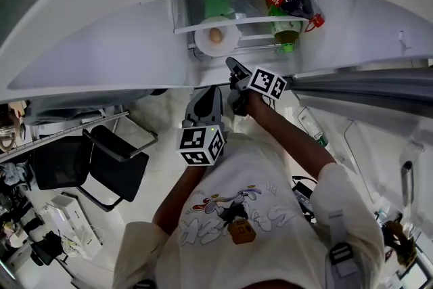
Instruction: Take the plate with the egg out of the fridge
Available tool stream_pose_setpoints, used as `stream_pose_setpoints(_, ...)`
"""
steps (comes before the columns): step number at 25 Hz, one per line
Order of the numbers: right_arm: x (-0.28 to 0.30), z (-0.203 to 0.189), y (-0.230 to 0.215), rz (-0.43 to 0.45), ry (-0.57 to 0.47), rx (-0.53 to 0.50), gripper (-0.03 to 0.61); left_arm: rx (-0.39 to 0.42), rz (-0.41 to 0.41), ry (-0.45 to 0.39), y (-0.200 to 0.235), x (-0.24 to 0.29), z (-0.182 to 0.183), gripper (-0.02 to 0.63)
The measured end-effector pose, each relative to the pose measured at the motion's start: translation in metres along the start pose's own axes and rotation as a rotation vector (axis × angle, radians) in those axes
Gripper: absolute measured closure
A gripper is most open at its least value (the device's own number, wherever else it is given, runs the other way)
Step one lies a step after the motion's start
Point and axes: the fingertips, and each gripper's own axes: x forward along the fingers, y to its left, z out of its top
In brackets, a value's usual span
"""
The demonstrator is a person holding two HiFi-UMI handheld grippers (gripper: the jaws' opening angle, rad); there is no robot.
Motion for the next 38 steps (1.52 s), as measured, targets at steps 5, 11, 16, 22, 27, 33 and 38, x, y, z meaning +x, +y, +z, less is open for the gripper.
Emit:
stream_pose_setpoints(5,0.01,0.002,-0.005,0.0,-0.004,0.05,0.525,0.003,-0.002,0.001,0.001,-0.001,0.0,0.604)
stream_pose_setpoints(11,0.019,0.002,-0.011,-0.009,-0.014,0.106,0.515,0.006,-0.005,0.001,0.002,-0.002,0.001,0.604)
stream_pose_setpoints(16,0.025,0.003,-0.012,0.005,-0.015,0.137,0.514,0.004,-0.004,0.002,0.005,-0.002,0.001,0.604)
stream_pose_setpoints(22,0.032,0.006,-0.013,0.018,-0.025,0.163,0.515,0.004,-0.003,0.003,0.007,-0.002,0.002,0.604)
stream_pose_setpoints(27,0.038,0.008,-0.013,0.026,-0.03,0.18,0.515,0.002,-0.004,0.003,0.009,-0.002,0.003,0.604)
stream_pose_setpoints(33,0.046,0.013,-0.012,0.039,-0.041,0.199,0.515,0.004,-0.005,0.0,0.012,-0.001,0.005,0.604)
stream_pose_setpoints(38,0.05,0.013,-0.012,0.034,-0.046,0.207,0.515,0.009,-0.005,0.002,0.012,-0.002,0.006,0.604)
